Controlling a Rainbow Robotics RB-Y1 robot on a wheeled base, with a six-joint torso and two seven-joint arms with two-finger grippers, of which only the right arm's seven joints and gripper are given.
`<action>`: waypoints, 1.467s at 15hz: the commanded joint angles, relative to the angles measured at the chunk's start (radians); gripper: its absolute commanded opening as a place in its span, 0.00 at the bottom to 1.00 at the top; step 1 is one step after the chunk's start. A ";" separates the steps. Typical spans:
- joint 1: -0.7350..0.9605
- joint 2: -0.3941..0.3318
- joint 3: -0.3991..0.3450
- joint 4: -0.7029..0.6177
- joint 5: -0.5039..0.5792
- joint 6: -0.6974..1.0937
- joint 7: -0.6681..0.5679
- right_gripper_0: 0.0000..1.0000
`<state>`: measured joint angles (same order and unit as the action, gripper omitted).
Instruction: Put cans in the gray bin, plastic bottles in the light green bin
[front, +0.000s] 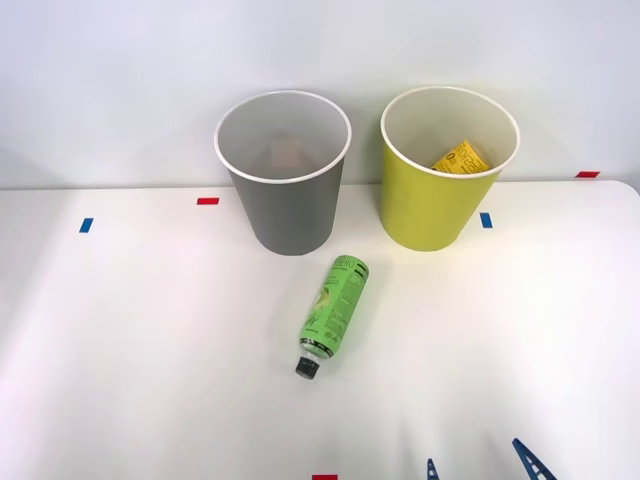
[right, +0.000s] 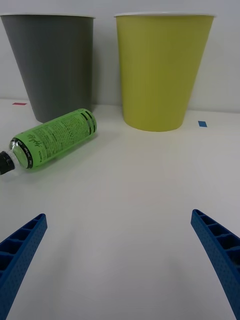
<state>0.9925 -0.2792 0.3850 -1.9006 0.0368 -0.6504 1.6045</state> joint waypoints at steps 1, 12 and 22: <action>0.000 0.000 0.000 0.000 0.000 0.000 0.000 1.00; 0.000 0.000 0.000 0.000 0.000 0.000 0.000 1.00; 0.000 0.000 0.000 0.000 0.000 0.000 0.000 1.00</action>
<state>0.9925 -0.2792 0.3850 -1.9006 0.0368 -0.6504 1.6045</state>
